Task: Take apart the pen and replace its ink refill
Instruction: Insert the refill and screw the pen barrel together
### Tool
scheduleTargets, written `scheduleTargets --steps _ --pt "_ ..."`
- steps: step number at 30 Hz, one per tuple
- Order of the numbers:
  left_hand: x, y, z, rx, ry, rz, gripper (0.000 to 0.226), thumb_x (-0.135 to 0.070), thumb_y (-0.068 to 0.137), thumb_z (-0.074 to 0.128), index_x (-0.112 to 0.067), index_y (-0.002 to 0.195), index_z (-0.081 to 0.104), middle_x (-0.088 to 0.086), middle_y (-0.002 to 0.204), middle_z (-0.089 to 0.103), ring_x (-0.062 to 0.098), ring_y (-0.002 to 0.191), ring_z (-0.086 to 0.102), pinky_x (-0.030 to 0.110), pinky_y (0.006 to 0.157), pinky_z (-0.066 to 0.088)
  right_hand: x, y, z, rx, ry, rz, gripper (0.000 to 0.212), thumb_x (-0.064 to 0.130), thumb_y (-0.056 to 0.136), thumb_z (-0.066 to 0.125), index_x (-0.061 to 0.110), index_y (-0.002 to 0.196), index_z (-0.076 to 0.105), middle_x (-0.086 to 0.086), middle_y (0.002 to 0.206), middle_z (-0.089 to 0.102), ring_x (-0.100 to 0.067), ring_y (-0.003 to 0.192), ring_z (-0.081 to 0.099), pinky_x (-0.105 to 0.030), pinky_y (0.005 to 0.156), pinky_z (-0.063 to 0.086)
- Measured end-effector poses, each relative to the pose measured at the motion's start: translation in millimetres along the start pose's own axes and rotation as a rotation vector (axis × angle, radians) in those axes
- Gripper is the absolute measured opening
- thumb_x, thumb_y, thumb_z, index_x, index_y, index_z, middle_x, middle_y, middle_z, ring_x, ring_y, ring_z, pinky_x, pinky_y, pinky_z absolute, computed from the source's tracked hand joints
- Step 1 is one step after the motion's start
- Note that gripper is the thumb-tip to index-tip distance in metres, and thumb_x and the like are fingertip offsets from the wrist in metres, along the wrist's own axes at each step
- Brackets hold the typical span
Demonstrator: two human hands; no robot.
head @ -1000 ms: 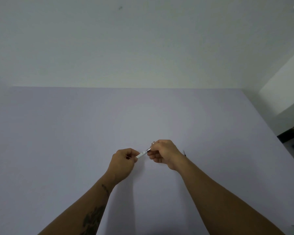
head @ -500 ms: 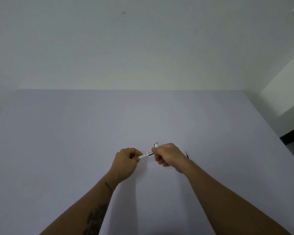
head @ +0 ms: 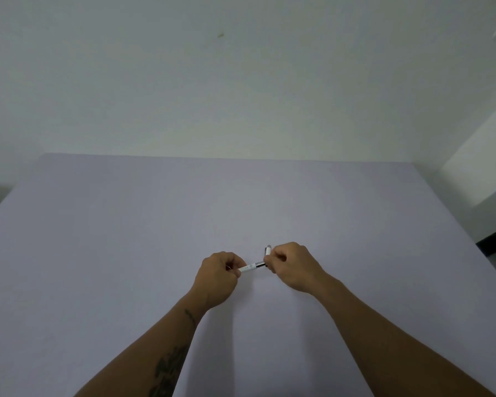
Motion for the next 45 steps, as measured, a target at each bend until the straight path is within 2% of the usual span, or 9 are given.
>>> scheduleTargets --steps 4,7,9,15,20,26,30,34,45 --pt "1 -1 0 0.01 -0.007 -0.006 0.021 -0.003 0.087 0.062 -0.022 0.082 0.072 -0.005 0.074 0.062 0.012 0.06 0.052 0.021 0.055 0.043 0 -1 0 0.014 0.082 0.06 0.034 0.04 0.091 0.058 0.012 0.074 0.069 -0.008 0.072 0.069 -0.01 0.055 0.052 -0.024 0.054 0.042" --pt "1 -1 0 0.004 -0.008 0.0 0.023 -0.004 0.086 0.062 -0.024 0.079 0.071 -0.005 0.072 0.062 0.011 0.058 0.051 0.02 0.054 0.042 -1 -1 -4 0.009 0.12 0.046 0.01 0.032 0.082 0.069 0.023 0.086 0.069 -0.001 0.074 0.067 -0.011 0.061 0.057 -0.026 0.057 0.046" --pt "1 0 -1 0.0 -0.004 -0.002 0.023 -0.005 0.086 0.062 -0.025 0.078 0.072 -0.005 0.071 0.062 0.01 0.057 0.051 0.019 0.052 0.041 -3 0 -6 0.019 0.102 0.026 0.011 0.022 0.081 0.073 0.027 0.089 0.068 0.003 0.072 0.064 -0.01 0.061 0.056 -0.026 0.058 0.047" --pt "1 1 -2 0.012 -0.009 -0.017 0.023 -0.005 0.086 0.062 -0.024 0.079 0.072 -0.004 0.071 0.063 0.01 0.057 0.051 0.018 0.051 0.04 -2 1 -1 -0.011 0.086 -0.01 0.008 0.015 0.081 0.07 0.023 0.079 0.069 -0.003 0.083 0.071 -0.024 0.074 0.064 -0.031 0.065 0.051" --pt "0 0 -4 0.081 -0.043 -0.051 0.024 -0.003 0.088 0.058 -0.021 0.081 0.073 -0.004 0.064 0.058 0.01 0.054 0.047 0.017 0.049 0.039 -1 3 2 0.034 0.07 0.031 0.022 0.028 0.083 0.066 0.016 0.065 0.064 0.007 0.057 0.054 -0.011 0.052 0.044 -0.024 0.05 0.037" --pt "0 -6 -3 0.317 -0.258 -0.159 0.018 0.001 0.084 0.062 -0.012 0.085 0.075 0.008 0.076 0.064 0.017 0.067 0.056 0.025 0.064 0.05 3 4 -1 0.101 0.226 0.134 0.031 0.041 0.088 0.062 0.012 0.078 0.07 0.001 0.074 0.07 -0.012 0.064 0.061 -0.027 0.062 0.049" --pt "-2 -8 1 0.376 -0.369 -0.196 0.013 0.001 0.085 0.065 -0.006 0.092 0.074 0.014 0.087 0.069 0.02 0.075 0.064 0.027 0.068 0.057 2 4 -7 0.179 0.524 0.203 0.015 0.021 0.088 0.068 0.011 0.096 0.076 -0.005 0.085 0.072 -0.013 0.071 0.066 -0.026 0.064 0.053" --pt "-5 -6 2 0.386 -0.357 -0.198 0.014 0.0 0.084 0.067 -0.004 0.096 0.074 0.014 0.092 0.07 0.024 0.082 0.065 0.033 0.077 0.059 4 2 -7 0.164 0.52 0.18 0.011 0.014 0.089 0.067 0.013 0.09 0.077 -0.005 0.086 0.072 -0.012 0.072 0.065 -0.025 0.064 0.052" --pt "-10 -1 9 0.389 -0.341 -0.178 0.008 -0.004 0.087 0.067 -0.006 0.09 0.074 0.015 0.092 0.069 0.026 0.082 0.065 0.039 0.083 0.06 7 5 -4 0.044 0.437 0.136 0.01 0.019 0.086 0.068 0.012 0.079 0.069 -0.001 0.076 0.075 -0.013 0.065 0.064 -0.026 0.06 0.049"
Point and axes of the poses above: each hand's wrist, its own y-axis towards the middle knuckle, its own z-axis out of the palm, x = y × z, the point moved 2 cm from there along y, towards the middle knuckle
